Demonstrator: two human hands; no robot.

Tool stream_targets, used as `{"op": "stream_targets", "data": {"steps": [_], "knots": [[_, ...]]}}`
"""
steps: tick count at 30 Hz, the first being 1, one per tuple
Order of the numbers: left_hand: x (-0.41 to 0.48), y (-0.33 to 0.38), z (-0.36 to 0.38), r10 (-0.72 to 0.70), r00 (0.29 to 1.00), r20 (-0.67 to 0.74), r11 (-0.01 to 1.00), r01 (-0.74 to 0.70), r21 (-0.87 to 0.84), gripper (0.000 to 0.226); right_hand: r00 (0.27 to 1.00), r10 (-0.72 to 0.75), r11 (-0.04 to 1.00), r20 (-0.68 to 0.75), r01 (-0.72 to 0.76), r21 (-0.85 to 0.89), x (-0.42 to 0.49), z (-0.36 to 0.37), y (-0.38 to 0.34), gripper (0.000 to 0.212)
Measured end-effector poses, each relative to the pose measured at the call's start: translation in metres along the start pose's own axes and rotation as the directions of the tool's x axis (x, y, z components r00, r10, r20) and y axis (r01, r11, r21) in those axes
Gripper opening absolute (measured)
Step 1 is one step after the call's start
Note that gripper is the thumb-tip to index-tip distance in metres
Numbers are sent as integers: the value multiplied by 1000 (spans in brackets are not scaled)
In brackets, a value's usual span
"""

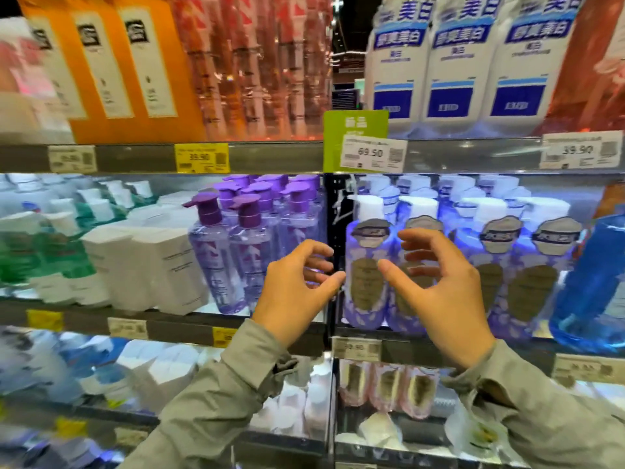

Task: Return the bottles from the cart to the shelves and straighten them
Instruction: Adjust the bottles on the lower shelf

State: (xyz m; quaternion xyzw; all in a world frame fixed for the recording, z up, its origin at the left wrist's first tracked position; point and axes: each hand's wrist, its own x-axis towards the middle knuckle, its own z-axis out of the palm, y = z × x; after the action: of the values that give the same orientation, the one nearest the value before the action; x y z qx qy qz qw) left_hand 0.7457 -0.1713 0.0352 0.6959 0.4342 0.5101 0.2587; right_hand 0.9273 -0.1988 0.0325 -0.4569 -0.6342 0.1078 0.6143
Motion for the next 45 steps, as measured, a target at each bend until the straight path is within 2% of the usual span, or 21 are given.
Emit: {"op": "stream_targets", "data": {"steps": [6, 11, 16, 20, 25, 28, 33, 37, 40, 45], "knots": [[-9, -28, -49, -14, 1000, -26, 1000, 15, 24, 24, 993, 69, 988, 95, -82, 133, -10, 64, -17, 33], [-5, -50, -73, 31, 997, -77, 993, -22, 117, 25, 970, 121, 978, 213, -153, 140, -11, 103, -14, 36], [6, -69, -83, 187, 978, -93, 896, -131, 425, 31, 936, 183, 975, 300, -212, 67, 1, 135, 15, 47], [19, -76, -86, 254, 963, -84, 812, -165, 560, 43, 941, 214, 976, 264, -215, -25, 12, 155, 39, 64], [40, -85, -90, 282, 949, -143, 792, -147, 593, 50, 957, 174, 982, 233, -186, 29, 24, 163, 51, 61], [49, -85, -83, 362, 915, -177, 748, -172, 641, 50, 956, 207, 973, 210, -223, 53, 30, 168, 58, 60], [58, -94, -76, 429, 869, -247, 700, -146, 699, 59, 944, 238, 960, 229, -265, 93, 40, 176, 69, 78], [64, -101, -76, 494, 844, -207, 630, -184, 754, 59, 923, 292, 939, 253, -327, 109, 45, 181, 79, 86], [68, -107, -77, 512, 838, -190, 623, -210, 753, 58, 916, 335, 927, 221, -363, 98, 46, 185, 80, 92], [71, -110, -81, 495, 852, -171, 629, -215, 747, 57, 917, 330, 939, 226, -344, 22, 47, 182, 77, 89]]}}
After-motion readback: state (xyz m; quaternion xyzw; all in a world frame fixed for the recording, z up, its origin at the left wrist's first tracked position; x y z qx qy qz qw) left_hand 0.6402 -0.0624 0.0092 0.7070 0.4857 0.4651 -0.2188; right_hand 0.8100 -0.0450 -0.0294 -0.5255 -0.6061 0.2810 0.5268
